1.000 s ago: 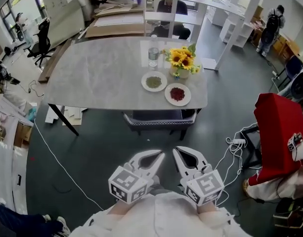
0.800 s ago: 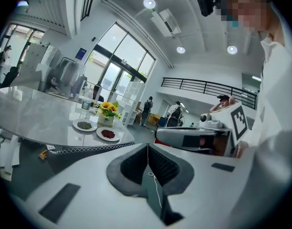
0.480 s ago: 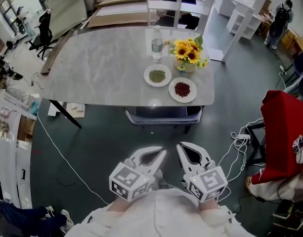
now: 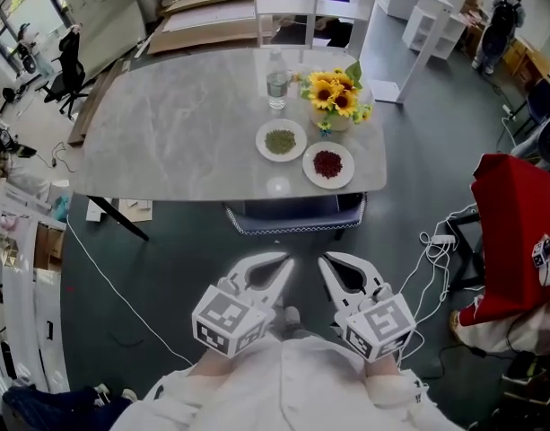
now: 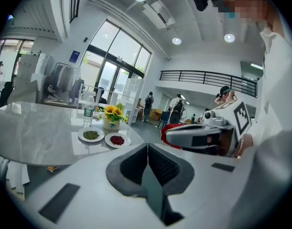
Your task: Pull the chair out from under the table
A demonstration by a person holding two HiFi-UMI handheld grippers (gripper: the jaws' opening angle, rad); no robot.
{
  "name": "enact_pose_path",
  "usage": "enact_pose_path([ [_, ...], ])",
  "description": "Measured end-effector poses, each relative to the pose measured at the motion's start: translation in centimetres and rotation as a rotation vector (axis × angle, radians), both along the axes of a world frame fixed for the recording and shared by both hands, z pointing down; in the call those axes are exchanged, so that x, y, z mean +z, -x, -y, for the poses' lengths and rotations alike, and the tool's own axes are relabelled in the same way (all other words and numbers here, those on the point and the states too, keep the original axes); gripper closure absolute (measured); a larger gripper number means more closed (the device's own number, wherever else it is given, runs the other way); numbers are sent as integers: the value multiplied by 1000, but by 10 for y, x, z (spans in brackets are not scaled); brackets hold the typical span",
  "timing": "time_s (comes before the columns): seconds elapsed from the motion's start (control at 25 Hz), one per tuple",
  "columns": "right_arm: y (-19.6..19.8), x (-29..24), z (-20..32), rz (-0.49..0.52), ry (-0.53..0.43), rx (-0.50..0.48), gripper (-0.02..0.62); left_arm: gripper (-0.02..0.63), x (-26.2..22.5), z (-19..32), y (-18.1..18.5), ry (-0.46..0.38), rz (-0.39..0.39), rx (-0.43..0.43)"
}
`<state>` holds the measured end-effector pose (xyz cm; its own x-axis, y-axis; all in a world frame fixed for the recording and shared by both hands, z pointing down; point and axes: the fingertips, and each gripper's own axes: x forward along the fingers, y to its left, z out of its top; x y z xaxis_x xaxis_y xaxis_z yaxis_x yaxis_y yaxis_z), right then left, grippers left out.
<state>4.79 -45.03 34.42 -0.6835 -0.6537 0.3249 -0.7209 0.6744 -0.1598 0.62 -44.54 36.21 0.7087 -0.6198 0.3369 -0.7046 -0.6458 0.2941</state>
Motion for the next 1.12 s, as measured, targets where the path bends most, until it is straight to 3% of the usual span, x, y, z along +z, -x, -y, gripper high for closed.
enact_pose_path([
  [0.12, 4, 4, 5, -38, -7, -29, 592, 589, -2, 8, 1, -12, -26, 21],
  [0.2, 3, 7, 11, -69, -15, -26, 592, 591, -1, 14, 4, -32, -4, 20],
  [0.52, -2, 27, 28, -173, -9, -49, 592, 591, 31, 32, 23, -69, 242, 36],
  [0.64, 2, 34, 32, -207, 5, -66, 591, 589, 38, 41, 27, -75, 272, 40],
  [0.96, 14, 63, 39, -420, -40, -225, 573, 586, 65, 53, 29, -76, 404, 181],
  [1.04, 13, 71, 42, -464, -38, -250, 507, 550, 71, 55, 29, -71, 429, 212],
  [1.12, 10, 80, 48, -516, -49, -261, 488, 475, 79, 57, 28, -62, 470, 248],
])
